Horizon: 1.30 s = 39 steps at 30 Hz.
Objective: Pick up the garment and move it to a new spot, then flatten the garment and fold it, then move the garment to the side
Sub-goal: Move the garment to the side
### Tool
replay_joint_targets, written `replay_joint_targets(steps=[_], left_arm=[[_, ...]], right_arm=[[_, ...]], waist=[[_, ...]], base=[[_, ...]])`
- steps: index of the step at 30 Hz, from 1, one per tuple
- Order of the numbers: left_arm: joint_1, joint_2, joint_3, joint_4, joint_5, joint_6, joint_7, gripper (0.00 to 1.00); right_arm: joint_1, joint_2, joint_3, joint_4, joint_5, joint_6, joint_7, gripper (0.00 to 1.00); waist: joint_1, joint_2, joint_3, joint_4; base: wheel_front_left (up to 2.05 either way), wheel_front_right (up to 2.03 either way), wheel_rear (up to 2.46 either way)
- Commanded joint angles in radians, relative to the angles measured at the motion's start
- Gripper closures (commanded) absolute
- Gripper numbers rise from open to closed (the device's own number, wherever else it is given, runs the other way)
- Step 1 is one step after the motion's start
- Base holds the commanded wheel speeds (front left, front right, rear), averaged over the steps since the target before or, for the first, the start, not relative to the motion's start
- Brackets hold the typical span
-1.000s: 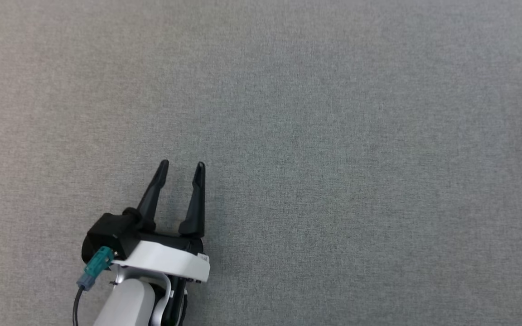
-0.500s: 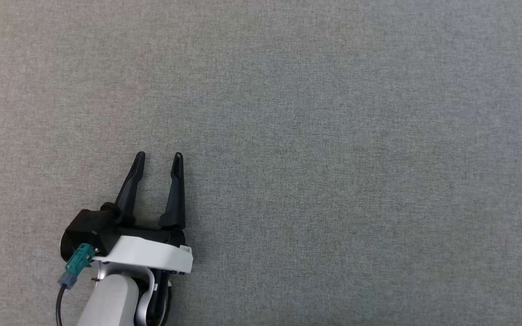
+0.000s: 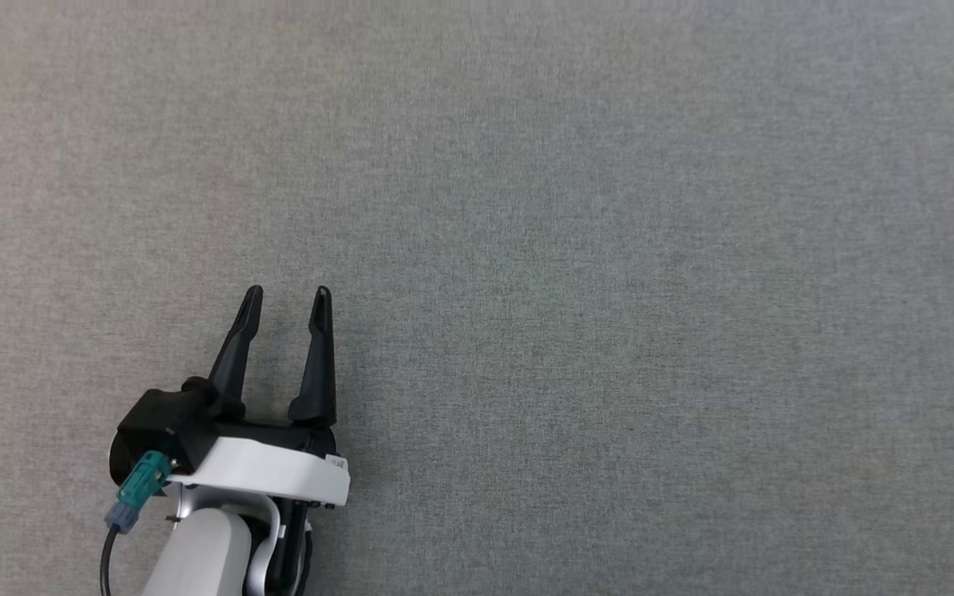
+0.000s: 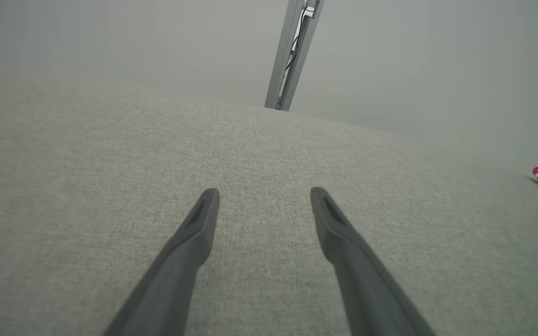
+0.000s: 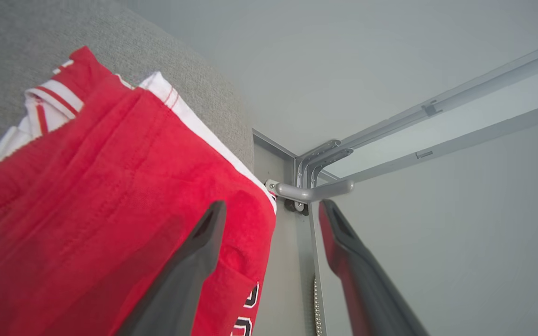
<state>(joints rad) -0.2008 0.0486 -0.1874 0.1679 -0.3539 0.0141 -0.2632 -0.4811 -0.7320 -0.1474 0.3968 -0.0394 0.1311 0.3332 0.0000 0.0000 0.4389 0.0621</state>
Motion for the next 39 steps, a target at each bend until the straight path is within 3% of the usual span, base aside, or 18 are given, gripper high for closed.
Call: replay_joint_targets(steps=[1, 5, 14, 25, 29, 39], left_arm=[[0.012, 0.005, 0.002, 0.002, -0.006, -0.006, -0.001, 0.00], [0.022, 0.005, 0.004, -0.001, -0.017, -0.007, -0.001, 0.00], [0.053, 0.005, 0.021, -0.037, -0.013, -0.010, -0.001, 0.00], [0.094, 0.005, 0.040, -0.095, 0.003, 0.019, -0.001, 0.00], [0.112, 0.004, 0.039, -0.115, 0.020, 0.021, -0.001, 0.00], [0.150, 0.004, 0.049, -0.082, 0.029, 0.032, -0.001, 0.00]], right_arm=[[0.005, 0.015, 0.017, -0.022, -0.012, -0.001, 0.002, 0.00], [-0.008, 0.042, 0.036, -0.060, -0.013, -0.001, -0.031, 0.00], [-0.036, 0.195, 0.120, -0.169, 0.077, -0.001, -0.249, 0.00], [0.103, 0.534, 0.051, -0.186, 0.105, -0.001, -0.528, 0.00], [0.193, 0.623, 0.038, -0.195, 0.084, -0.001, -0.582, 0.00], [0.370, 0.680, 0.058, -0.291, 0.054, -0.001, -0.599, 0.00]], waist=[[0.0000, 0.0000, -0.036, -0.001], [0.0000, 0.0000, -0.079, 0.000], [0.0000, 0.0000, -0.201, -0.009], [0.0000, 0.0000, -0.291, -0.033], [0.0000, 0.0000, -0.305, -0.040], [0.0000, 0.0000, -0.330, -0.050]], base=[[0.00, 0.00, 0.00], [0.00, 0.00, 0.00], [0.00, 0.00, 0.00], [0.00, 0.00, 0.00], [0.00, 0.00, 0.00], [0.00, 0.00, 0.00]])
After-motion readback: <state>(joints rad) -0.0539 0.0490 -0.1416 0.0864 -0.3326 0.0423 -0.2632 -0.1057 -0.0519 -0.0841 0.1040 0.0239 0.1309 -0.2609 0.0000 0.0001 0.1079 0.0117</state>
